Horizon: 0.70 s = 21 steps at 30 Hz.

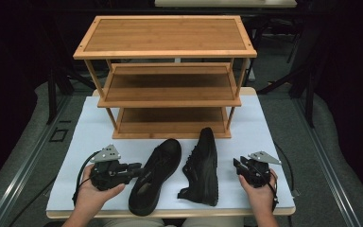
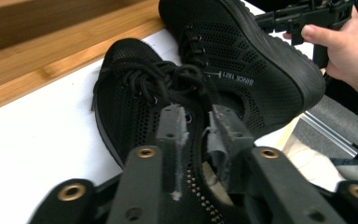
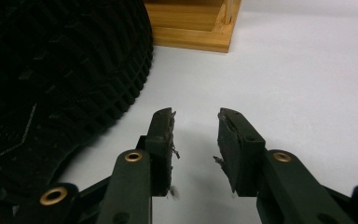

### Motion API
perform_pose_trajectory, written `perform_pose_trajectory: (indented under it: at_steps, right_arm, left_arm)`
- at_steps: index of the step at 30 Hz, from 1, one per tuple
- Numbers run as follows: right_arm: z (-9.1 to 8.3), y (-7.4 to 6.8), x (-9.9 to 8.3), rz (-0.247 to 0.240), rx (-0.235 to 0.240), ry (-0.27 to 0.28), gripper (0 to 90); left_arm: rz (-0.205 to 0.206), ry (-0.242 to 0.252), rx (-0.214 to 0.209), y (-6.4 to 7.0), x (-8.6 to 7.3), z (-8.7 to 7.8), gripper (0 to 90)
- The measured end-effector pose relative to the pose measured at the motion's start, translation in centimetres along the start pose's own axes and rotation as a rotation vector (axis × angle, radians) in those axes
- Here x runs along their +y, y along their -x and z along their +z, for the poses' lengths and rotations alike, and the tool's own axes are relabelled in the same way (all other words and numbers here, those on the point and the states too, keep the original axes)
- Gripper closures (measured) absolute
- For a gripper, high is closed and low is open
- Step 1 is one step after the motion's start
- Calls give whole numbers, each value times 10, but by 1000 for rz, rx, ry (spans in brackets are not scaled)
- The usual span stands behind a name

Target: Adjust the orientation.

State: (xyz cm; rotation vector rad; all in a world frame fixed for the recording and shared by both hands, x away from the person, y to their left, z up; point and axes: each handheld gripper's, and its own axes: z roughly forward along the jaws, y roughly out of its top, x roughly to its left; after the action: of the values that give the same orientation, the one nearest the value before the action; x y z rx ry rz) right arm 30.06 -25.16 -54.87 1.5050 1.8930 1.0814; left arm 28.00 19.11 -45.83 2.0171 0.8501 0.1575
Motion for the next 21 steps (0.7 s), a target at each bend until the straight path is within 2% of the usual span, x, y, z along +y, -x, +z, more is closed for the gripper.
perform_pose_trajectory:
  at_steps: [3, 4, 6, 9, 16, 21]
  right_arm:
    - [0, 0, 0, 0, 1, 0, 650]
    - [1, 0, 0, 2, 3, 1, 646]
    - [1, 0, 0, 2, 5, 0, 641]
    - [1, -1, 0, 1, 7, 0, 637]
    - [2, -2, 0, 1, 5, -1, 628]
    - [2, -2, -1, 0, 9, -3, 626]
  left_arm:
    - [-20, 10, 1, -2, 0, 3, 663]
    - [-24, 7, 0, -3, 0, 4, 626]
    - [-47, -1, 2, -4, 1, 6, 608]
    - [-47, -14, 9, -5, 2, 9, 587]
    - [-45, -80, 15, -3, -1, 22, 564]
    - [-65, -62, 9, -5, -1, 25, 512]
